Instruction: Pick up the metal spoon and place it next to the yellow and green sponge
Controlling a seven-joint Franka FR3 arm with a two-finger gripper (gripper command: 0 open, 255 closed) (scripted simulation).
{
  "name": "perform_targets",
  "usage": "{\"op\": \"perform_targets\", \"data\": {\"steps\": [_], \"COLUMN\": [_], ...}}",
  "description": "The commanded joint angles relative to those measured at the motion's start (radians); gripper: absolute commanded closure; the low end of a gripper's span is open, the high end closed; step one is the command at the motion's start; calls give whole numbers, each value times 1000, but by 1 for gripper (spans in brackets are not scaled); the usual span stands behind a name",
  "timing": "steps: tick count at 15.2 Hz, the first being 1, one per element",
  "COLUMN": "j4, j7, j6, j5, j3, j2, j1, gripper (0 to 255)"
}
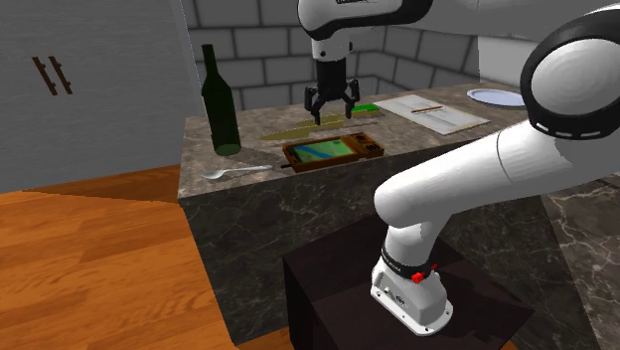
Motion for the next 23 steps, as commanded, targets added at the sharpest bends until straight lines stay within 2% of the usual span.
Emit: {"op": "perform_targets", "data": {"steps": [1,7,13,18,23], "j4": [-7,11,75,162,281], "j7": [43,180,322,457,616], "j6": [41,169,292,382,446], "j5": [26,88,104,65,-38], "j3": [38,167,298,409,518], "j2": [18,117,258,405,580], "j1": [14,48,61,55,43], "gripper": [0,0,0,0,0]}}
